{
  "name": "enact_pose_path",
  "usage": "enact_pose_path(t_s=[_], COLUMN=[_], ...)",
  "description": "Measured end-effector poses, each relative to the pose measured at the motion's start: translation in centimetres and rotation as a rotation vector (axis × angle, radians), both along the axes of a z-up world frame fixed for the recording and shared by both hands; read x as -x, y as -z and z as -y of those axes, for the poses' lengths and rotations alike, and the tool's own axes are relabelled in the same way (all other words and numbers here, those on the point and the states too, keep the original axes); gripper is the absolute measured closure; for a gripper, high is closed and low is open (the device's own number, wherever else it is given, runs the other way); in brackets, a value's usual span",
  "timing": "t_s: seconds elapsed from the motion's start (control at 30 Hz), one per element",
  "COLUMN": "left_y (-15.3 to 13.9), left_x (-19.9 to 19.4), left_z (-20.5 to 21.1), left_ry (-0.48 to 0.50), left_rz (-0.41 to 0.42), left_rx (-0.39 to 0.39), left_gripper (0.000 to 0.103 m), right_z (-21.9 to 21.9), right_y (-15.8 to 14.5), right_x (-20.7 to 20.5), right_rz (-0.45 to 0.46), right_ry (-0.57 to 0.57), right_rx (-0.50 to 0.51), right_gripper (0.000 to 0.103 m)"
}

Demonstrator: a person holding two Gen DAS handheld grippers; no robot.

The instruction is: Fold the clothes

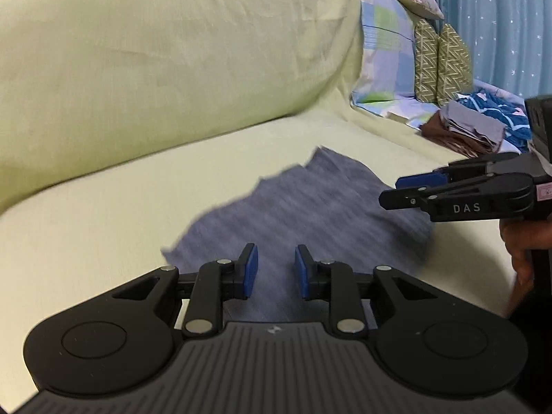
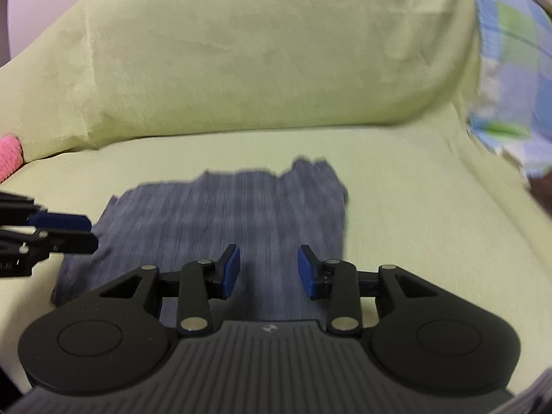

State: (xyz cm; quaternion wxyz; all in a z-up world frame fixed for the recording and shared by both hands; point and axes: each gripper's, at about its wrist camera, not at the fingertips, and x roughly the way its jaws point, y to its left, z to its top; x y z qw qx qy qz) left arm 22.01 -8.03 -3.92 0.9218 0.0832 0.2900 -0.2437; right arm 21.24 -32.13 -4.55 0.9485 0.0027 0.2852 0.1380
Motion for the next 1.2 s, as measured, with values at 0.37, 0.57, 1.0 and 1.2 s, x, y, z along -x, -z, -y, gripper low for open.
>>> enact_pose_path(t_s=[0.37,0.57,1.0,1.2], left_y=[3.0,3.3,2.3,1.2], left_x=[-5.4,-5.3,-0.8,5.0], left_z=[-1.0,-1.9,-4.0,-4.1], left_ry=[0.033,0.018,-0.083,-0.140], left_rz=[-0.047,-0.035,-0.056,-0.098], left_rx=[0.044,0.067,0.075,0.094], left_gripper=[0.081,0.082,0.082,0.073], right_z=[0.3,4.3,2.1,0.1], right_y=[2.3,3.5,-1.2,-2.1], right_x=[-12.3,-14.1,-5.3,2.9], right_rz=[-0.090,-0.077,0.021,-0.001], right_ry=[-0.215,-0.083,-0.026,0.020], right_rx=[0.069,0.052,-0.026,-0.062], right_gripper=[0.055,0.072,0.061,0.051])
